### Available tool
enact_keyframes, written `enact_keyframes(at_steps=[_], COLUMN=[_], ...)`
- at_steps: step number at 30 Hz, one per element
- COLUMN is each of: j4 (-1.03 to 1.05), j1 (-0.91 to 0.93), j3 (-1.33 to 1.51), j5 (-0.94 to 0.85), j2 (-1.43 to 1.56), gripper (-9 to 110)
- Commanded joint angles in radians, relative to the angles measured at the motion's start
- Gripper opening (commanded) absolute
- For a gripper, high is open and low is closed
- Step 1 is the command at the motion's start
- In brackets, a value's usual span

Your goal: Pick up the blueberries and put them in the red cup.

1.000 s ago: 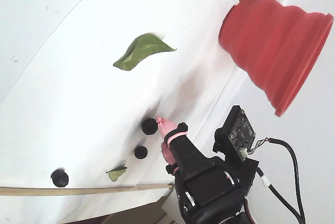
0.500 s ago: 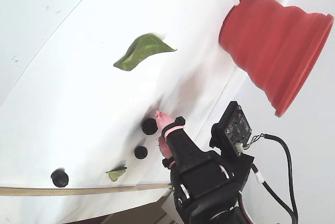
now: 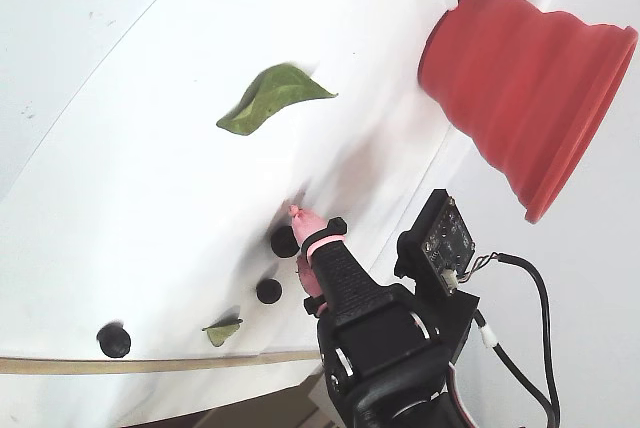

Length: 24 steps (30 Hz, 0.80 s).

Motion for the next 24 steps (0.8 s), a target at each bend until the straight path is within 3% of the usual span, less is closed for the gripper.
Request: enact_keyframes(at_steps=[1,24], j4=[-0.02,-0.098], j1=[0.006,0.014], j3=[0.017,0.048], j5=[0.011,-0.026], j2=[0.005,-0.069], gripper=[19,19])
